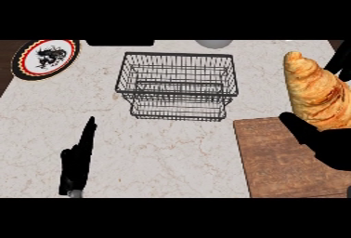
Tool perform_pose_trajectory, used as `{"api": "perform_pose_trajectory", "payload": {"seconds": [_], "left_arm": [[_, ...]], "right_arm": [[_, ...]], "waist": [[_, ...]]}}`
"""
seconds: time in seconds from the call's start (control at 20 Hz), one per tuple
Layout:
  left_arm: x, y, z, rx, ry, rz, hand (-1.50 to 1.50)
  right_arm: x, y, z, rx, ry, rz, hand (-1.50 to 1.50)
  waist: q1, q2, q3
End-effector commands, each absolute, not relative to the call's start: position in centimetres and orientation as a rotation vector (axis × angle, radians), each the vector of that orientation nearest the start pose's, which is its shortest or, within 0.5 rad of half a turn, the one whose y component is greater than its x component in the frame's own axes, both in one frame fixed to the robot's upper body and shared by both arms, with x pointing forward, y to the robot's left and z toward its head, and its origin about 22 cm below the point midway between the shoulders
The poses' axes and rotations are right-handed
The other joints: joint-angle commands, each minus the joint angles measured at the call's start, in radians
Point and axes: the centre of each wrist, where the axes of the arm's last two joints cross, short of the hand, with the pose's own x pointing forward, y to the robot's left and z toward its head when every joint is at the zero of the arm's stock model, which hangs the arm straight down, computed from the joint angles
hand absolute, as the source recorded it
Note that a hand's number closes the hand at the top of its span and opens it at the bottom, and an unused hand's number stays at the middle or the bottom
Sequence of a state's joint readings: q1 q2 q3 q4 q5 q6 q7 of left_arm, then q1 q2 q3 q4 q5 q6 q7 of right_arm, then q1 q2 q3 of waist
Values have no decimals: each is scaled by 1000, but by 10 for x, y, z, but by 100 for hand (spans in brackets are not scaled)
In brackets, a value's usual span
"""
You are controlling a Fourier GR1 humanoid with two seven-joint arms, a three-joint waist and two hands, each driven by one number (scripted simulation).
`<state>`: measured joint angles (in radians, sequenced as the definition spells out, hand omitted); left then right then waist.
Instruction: Pick the croissant from the cutting board and place it in the tiered basket
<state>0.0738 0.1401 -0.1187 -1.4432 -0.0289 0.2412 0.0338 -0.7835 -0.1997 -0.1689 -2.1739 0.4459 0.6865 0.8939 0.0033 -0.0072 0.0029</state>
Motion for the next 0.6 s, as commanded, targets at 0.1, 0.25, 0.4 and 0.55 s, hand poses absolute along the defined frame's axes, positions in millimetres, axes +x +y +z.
{"api": "perform_pose_trajectory", "payload": {"seconds": [0.1,0.25,0.4,0.55], "left_arm": [[213,239,-60,235,-1279,-49,0],[215,223,-53,257,-1305,-29,0],[219,244,-54,251,-1301,-36,0],[216,236,-48,250,-1298,-29,0]], "right_arm": [[259,-161,330,-832,-1649,713,150],[284,-162,336,-801,-1624,719,150],[306,-154,328,-785,-1612,762,150],[313,-126,308,-771,-1632,827,150]], "waist": [[10,8,-5],[10,8,-4],[8,9,-4],[10,9,-3]]}}
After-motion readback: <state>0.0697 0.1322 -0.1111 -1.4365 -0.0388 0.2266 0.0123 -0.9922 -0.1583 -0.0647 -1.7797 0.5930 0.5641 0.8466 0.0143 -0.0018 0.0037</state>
